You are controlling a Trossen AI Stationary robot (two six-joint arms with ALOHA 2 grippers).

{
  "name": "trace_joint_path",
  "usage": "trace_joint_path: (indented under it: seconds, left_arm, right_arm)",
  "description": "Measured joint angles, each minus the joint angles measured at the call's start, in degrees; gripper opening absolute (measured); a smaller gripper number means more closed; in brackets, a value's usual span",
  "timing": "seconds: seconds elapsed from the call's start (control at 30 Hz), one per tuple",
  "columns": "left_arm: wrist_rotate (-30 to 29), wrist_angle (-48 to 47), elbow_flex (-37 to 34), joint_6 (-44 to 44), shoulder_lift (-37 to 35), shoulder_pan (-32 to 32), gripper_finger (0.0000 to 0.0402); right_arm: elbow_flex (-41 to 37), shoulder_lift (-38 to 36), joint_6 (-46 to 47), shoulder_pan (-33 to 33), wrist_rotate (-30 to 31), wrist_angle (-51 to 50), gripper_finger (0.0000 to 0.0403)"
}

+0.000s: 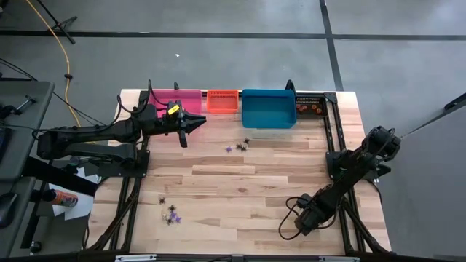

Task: Sort Halloween decoration
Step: Put the white skull toy into the pink bin

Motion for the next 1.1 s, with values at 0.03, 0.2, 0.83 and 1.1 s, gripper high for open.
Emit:
trace_joint_path:
  seconds: [0.03,0.2,0.83,1.1]
  left_arm:
    - [0.0,0.0,0.0,0.0,0.0,0.0,0.0047]
    - [0.0,0.0,0.0,0.0,0.0,0.0,0.0047]
    - [-1.3,0.0,0.0,0.1,0.0,0.0,0.0047]
    - [-1.3,0.0,0.0,0.1,0.0,0.0,0.0047]
  right_arm:
    - [0.0,0.0,0.0,0.0,0.0,0.0,0.0091]
    - [0.0,0.0,0.0,0.0,-0.3,0.0,0.0083]
    - [0.0,0.0,-3.6,-0.4,0.0,1.1,0.0079]
    - [0.0,-0.1,-4.7,-0.4,0.1,1.0,0.0009]
